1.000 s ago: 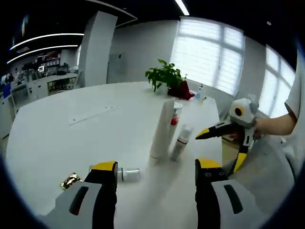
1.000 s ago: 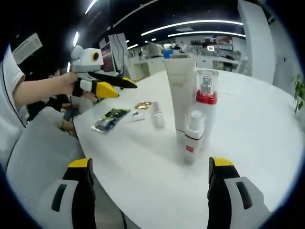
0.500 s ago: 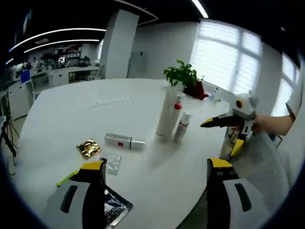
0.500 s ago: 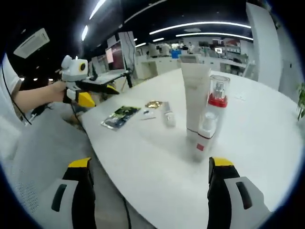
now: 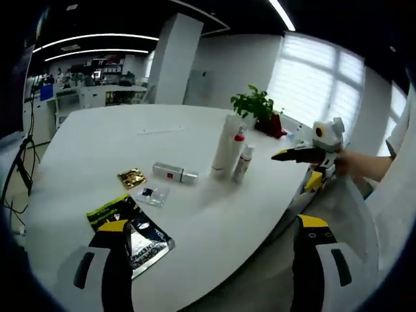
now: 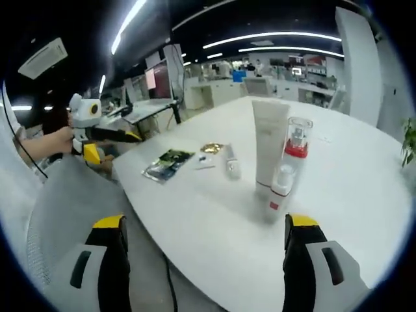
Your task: Arrange the skincare products in the storage area until every visible bottle or jar stands upright without overlapping.
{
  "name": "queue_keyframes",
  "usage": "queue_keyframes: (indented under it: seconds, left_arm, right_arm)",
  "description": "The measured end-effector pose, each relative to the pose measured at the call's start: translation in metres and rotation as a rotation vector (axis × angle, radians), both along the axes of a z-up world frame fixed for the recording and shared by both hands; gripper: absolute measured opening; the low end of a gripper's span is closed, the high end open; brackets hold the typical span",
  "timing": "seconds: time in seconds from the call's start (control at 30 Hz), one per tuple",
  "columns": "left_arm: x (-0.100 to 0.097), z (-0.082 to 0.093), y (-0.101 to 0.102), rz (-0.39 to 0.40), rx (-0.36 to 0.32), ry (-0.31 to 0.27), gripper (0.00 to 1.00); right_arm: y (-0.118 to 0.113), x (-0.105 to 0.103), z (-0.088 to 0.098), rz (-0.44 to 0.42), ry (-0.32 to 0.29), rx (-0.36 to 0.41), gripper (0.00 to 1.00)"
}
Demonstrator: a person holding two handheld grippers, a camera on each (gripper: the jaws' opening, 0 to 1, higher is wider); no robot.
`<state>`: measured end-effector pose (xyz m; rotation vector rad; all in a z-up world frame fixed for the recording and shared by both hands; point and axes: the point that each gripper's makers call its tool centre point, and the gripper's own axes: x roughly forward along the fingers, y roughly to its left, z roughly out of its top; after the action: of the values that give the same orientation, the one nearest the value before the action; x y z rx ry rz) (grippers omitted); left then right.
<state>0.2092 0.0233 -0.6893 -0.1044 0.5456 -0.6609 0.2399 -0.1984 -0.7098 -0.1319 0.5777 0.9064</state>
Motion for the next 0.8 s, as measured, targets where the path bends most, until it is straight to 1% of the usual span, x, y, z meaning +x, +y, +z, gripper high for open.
queue_keyframes:
  seconds: [0.03,0.1,0.13,0.17,0.2,0.23,0.27,0.3,0.4,0.43,0.5,0.57,0.6,0.73,0.77,0.8]
  left_arm:
    - [0.001,-0.001,0.003,0.008,-0.017,0.005,0.99]
    - [0.002,0.001,0.0,0.021,-0.05,0.002,0.99]
    - [0.002,0.003,-0.002,0.018,-0.057,-0.007,0.99]
    - [0.005,0.006,-0.003,0.02,-0.06,-0.033,0.99]
    - [0.006,0.006,-0.002,0.015,-0.054,-0.047,0.99]
    - [0.006,0.006,-0.002,0.008,-0.048,-0.048,0.99]
    - [0.009,0.005,0.0,0.006,-0.037,-0.06,0.99]
    - [0.011,0.005,0.002,0.005,-0.029,-0.076,0.99]
    - [0.014,0.006,0.003,-0.015,-0.023,-0.094,0.99]
    - [0.017,0.007,0.004,-0.025,-0.01,-0.117,0.99]
    - [0.02,0.004,0.006,-0.037,0.011,-0.12,0.98]
    - [0.022,0.001,0.005,-0.067,0.025,-0.118,0.99]
    - [0.025,-0.001,0.006,-0.069,0.026,-0.116,0.99]
    - [0.032,-0.006,0.009,-0.091,0.038,-0.11,0.99]
    - [0.034,-0.007,0.009,-0.096,0.043,-0.104,0.99]
    - [0.034,-0.009,0.008,-0.119,0.057,-0.088,0.99]
  right_arm:
    - [0.001,0.001,0.002,-0.013,0.003,0.005,0.99]
    - [0.002,0.002,0.004,-0.038,0.001,0.012,0.99]
    - [0.003,0.001,0.004,-0.044,-0.001,0.012,0.99]
    - [0.004,0.0,0.003,-0.048,-0.005,0.01,0.99]
    - [0.003,-0.001,-0.002,-0.05,-0.006,-0.011,0.99]
    - [-0.001,-0.001,-0.008,-0.048,-0.001,-0.041,0.99]
    - [-0.007,-0.001,-0.015,-0.051,0.005,-0.088,0.99]
    - [-0.009,0.001,-0.016,-0.06,0.003,-0.107,0.99]
    - [-0.011,0.004,-0.014,-0.084,-0.007,-0.104,0.99]
    - [-0.013,0.004,-0.014,-0.092,-0.011,-0.106,0.99]
    - [-0.015,0.005,-0.015,-0.098,-0.018,-0.122,0.99]
    - [-0.017,0.006,-0.019,-0.092,-0.026,-0.163,0.99]
    - [-0.017,0.006,-0.021,-0.085,-0.028,-0.178,0.99]
    - [-0.017,0.004,-0.022,-0.074,-0.026,-0.197,0.99]
    - [-0.018,0.005,-0.024,-0.074,-0.023,-0.198,0.99]
    - [-0.019,0.005,-0.024,-0.079,-0.018,-0.199,0.99]
